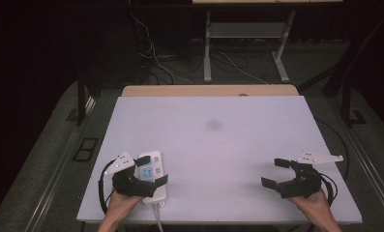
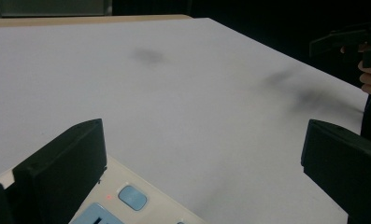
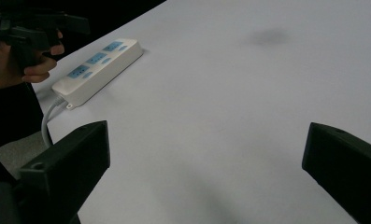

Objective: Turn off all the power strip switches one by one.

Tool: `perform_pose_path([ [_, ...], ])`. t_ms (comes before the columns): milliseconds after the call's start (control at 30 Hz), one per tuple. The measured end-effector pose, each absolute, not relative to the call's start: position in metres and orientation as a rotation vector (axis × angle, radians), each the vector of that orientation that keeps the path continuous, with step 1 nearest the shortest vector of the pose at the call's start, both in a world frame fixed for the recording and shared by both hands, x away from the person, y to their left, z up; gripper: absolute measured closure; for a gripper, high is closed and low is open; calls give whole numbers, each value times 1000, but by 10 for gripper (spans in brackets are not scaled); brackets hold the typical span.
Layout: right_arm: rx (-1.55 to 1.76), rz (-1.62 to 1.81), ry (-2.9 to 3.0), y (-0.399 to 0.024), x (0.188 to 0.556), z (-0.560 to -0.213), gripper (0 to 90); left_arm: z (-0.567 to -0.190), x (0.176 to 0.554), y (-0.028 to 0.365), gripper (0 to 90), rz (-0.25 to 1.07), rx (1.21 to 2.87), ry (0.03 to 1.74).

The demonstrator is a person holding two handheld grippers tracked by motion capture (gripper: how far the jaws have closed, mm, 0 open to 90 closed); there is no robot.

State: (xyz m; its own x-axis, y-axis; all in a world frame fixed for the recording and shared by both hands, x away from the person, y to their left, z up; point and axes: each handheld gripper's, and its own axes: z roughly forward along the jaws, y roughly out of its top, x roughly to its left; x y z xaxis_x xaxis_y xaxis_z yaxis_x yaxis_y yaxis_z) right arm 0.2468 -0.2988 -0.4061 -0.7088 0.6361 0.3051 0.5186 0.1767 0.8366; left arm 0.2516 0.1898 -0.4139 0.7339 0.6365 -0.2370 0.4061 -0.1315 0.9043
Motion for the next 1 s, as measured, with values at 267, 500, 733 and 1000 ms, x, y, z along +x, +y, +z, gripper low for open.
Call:
perform_pose_path([
  [267, 1147, 1558, 2343, -296, 247, -408, 9, -415, 251, 188, 0, 235, 1759, 821],
  [500, 1164, 1540, 2361, -296, 248, -411, 9, -415, 252, 188, 0, 230, 1759, 815],
  [733, 1173, 1534, 2367, -296, 248, -413, 9, -413, 250, 184, 0, 232, 1778, 804],
  [1000, 1179, 1525, 2379, -296, 248, -415, 9, -410, 248, 180, 0, 231, 1781, 802],
])
